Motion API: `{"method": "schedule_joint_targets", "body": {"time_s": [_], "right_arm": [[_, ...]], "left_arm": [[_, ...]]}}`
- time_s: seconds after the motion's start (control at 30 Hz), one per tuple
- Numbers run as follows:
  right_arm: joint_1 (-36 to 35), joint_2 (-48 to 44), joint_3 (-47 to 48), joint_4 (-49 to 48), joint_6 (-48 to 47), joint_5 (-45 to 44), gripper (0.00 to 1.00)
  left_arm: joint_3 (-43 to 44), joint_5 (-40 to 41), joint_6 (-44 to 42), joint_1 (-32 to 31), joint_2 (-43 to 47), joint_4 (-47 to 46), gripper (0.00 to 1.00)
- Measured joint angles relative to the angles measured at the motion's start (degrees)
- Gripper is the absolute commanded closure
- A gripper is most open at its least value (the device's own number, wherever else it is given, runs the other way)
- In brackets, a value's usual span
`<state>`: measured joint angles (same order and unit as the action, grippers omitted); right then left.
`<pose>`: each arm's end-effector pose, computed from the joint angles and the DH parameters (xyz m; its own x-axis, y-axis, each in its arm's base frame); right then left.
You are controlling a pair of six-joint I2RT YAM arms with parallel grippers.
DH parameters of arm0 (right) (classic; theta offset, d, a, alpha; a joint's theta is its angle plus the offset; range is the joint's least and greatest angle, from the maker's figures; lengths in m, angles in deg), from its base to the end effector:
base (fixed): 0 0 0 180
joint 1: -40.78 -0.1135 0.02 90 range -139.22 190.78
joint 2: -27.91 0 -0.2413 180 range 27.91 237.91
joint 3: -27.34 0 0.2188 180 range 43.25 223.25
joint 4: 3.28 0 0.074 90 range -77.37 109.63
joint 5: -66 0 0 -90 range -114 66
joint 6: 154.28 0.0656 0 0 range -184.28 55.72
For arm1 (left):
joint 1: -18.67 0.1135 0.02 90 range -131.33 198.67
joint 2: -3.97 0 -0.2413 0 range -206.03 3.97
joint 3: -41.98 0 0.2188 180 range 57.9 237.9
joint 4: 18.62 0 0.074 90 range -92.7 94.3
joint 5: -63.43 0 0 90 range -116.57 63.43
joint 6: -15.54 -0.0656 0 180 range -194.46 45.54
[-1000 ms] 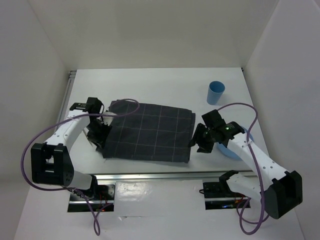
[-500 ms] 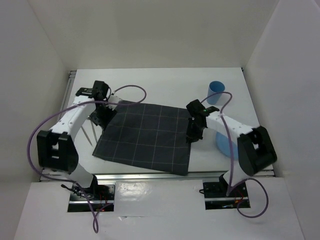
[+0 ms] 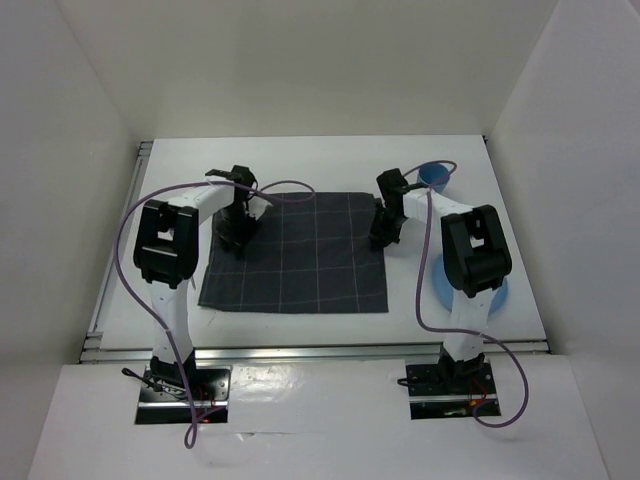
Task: Set the dinner table for one person
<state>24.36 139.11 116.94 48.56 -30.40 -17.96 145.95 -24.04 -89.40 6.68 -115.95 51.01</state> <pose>0.3341 0.1057 0.1245 -0.9361 0.3021 -0.1804 0.2553 0.9359 0.2426 0.3542 -0.0723 0.1234 -0.8897 0.4522 -0.0631 0.4487 0.8915 0.0624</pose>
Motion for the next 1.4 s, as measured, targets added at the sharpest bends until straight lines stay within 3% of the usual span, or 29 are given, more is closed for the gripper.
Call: {"method": "schedule_joint_targets", "body": {"time_s": [0.2, 0.6, 0.63, 0.67, 0.73, 0.77, 0.8, 1.03, 1.23, 1.33, 1.4], "right_arm": [[1.73, 5.33, 8.31, -1.95, -2.16, -5.29, 1.00], [2.82, -0.55, -1.55, -9.84, -2.05, -5.64, 1.00], [2.84, -0.66, -1.75, -10.05, -2.12, -5.66, 0.98], [2.84, -0.72, -1.79, -10.08, -2.25, -5.68, 0.87], [2.93, -0.94, -1.75, -9.92, -2.71, -5.73, 0.76], [2.97, -1.22, -1.75, -9.62, -3.04, -5.86, 0.63], [3.04, -1.64, -1.75, -9.03, -3.39, -6.10, 0.42], [3.52, -17.55, -5.64, -2.78, -4.02, -10.95, 0.39], [7.04, -31.30, -13.14, 1.51, -3.54, -13.75, 0.37], [12.31, -32.76, -19.17, 2.78, -3.08, -13.57, 0.21], [15.30, -32.06, -22.43, 3.37, -3.13, -13.42, 0.17]], "left_arm": [[7.30, -2.16, 2.49, -0.22, -4.13, 0.15, 0.48], [5.11, -3.32, 3.54, -0.22, -2.62, -2.40, 0.48], [4.66, -3.63, 3.56, -0.22, -2.27, -2.71, 0.48], [3.89, -4.22, 3.56, -0.20, -1.68, -3.15, 0.45], [2.40, -5.60, 3.63, -0.22, -0.50, -3.80, 0.43], [1.79, -6.32, 3.78, -0.24, -0.04, -3.93, 0.42], [1.53, -7.10, 4.20, -0.22, 0.26, -3.82, 0.35], [5.60, -10.69, 4.87, 1.27, 2.45, -2.64, 0.30], [7.58, -8.98, 4.92, 3.32, 6.19, -3.30, 0.29], [7.17, -6.38, 4.92, 3.34, 6.23, -4.09, 0.29], [6.88, -5.11, 4.90, 3.63, 5.38, -4.24, 0.29]]}}
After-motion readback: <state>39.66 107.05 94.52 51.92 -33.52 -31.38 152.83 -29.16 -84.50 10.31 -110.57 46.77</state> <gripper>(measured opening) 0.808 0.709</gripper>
